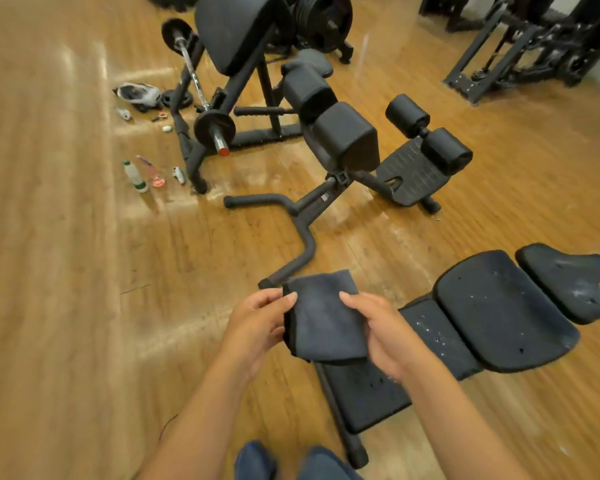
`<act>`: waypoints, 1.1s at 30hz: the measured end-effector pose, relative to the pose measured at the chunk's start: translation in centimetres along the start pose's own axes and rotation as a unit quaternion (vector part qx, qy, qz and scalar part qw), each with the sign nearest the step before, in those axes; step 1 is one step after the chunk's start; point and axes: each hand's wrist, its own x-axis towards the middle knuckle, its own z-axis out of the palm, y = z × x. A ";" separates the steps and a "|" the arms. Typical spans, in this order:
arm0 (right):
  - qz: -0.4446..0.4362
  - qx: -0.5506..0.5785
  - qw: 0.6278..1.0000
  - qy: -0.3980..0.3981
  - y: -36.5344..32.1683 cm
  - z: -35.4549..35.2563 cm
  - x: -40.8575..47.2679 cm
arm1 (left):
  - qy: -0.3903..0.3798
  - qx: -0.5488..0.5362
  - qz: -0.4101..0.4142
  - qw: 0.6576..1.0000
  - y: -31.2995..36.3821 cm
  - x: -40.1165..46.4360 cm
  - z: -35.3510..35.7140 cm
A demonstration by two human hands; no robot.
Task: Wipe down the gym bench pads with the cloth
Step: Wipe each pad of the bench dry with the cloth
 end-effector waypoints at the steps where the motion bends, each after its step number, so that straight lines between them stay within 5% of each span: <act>1: 0.001 -0.006 1.000 -0.006 0.3 -0.6 -0.8 | 0.018 0.011 0.005 1.000 -0.8 -1.0 0.6; 7: -0.013 -0.098 0.995 0.003 1.3 -6.4 -3.9 | 0.042 0.075 0.047 0.995 -6.1 -4.7 6.4; 12: -0.009 -0.119 0.992 -0.027 1.1 -12.1 -5.9 | 0.131 0.019 0.081 0.988 -10.7 -6.5 12.4; 21: 0.137 -0.063 0.983 -0.103 4.4 -19.7 -7.4 | 0.212 0.048 0.062 0.974 -19.0 -5.2 16.1; 33: 0.225 -0.048 0.973 -0.006 16.9 -27.4 4.4 | 0.134 0.070 0.014 0.988 -32.2 5.8 13.5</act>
